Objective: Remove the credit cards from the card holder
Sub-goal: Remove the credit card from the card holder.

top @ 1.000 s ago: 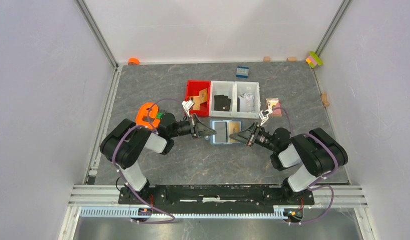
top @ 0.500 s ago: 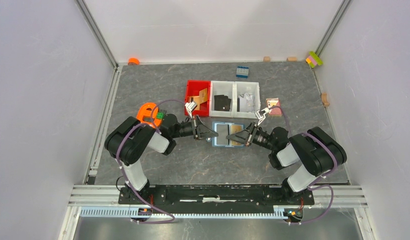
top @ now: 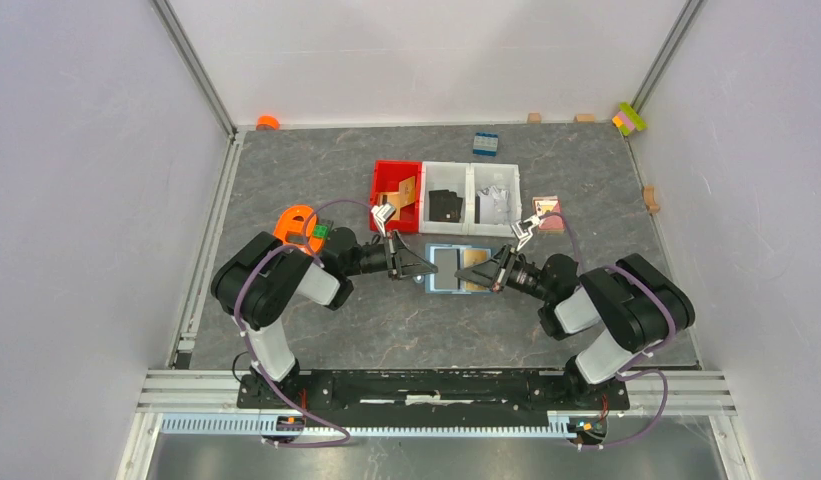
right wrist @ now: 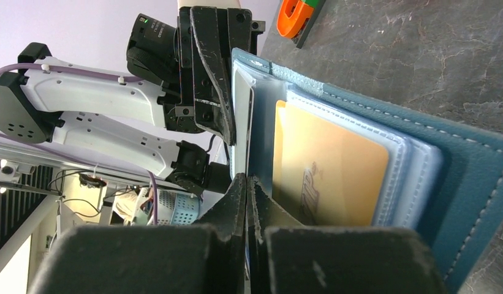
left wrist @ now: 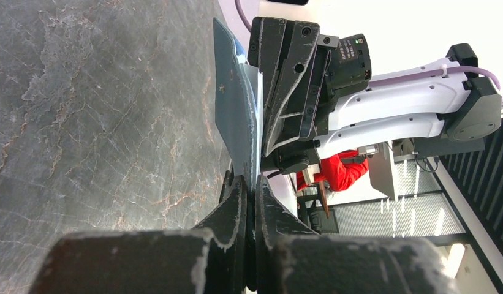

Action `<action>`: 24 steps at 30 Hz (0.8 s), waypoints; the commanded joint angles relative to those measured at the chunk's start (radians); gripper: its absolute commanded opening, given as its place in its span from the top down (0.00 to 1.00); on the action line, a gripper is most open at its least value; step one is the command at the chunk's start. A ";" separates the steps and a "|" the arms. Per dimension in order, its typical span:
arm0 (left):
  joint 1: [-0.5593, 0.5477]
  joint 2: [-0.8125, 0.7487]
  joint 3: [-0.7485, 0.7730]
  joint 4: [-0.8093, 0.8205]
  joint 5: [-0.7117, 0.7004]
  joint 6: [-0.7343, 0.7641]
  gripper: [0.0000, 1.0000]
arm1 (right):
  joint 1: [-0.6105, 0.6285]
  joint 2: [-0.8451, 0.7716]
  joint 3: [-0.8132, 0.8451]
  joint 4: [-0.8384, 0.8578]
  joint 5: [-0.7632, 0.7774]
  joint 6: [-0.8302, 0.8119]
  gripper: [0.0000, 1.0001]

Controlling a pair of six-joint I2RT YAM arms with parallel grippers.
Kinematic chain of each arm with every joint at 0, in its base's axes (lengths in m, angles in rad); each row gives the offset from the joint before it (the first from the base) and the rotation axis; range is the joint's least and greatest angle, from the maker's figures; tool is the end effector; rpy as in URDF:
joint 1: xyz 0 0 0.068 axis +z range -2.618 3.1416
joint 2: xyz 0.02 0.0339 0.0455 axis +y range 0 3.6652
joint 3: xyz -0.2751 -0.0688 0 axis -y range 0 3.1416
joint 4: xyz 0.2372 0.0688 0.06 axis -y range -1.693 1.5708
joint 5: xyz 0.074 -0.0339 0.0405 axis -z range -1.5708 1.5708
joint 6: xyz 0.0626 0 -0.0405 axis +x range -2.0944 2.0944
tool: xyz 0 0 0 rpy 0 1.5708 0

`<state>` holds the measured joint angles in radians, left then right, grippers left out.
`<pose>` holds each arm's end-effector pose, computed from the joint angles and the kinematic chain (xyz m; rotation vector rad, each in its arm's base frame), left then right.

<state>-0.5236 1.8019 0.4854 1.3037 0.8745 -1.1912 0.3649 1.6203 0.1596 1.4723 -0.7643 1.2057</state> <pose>0.2487 -0.1990 0.1653 0.1965 1.9872 -1.9082 0.2073 0.1256 0.1605 0.0645 1.8856 1.7469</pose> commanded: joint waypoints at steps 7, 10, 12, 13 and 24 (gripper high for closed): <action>0.016 -0.038 0.002 0.002 -0.003 0.018 0.96 | -0.047 -0.094 -0.044 0.214 0.040 -0.080 1.00; 0.016 -0.038 0.002 0.002 -0.001 0.020 0.98 | -0.049 -0.092 -0.042 0.216 0.038 -0.077 1.00; 0.017 -0.036 0.001 0.001 0.000 0.021 0.98 | -0.049 -0.084 -0.038 0.234 0.031 -0.067 1.00; 0.017 -0.036 0.002 0.001 0.000 0.021 0.98 | -0.049 -0.079 -0.039 0.245 0.030 -0.060 1.00; -0.003 -0.022 0.021 0.008 0.018 0.012 0.98 | -0.003 -0.049 0.001 0.232 0.005 -0.073 0.74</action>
<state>-0.5133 1.7981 0.4850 1.2816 0.8707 -1.1900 0.3416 1.5620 0.1261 1.4723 -0.7410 1.1591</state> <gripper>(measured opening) 0.054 0.256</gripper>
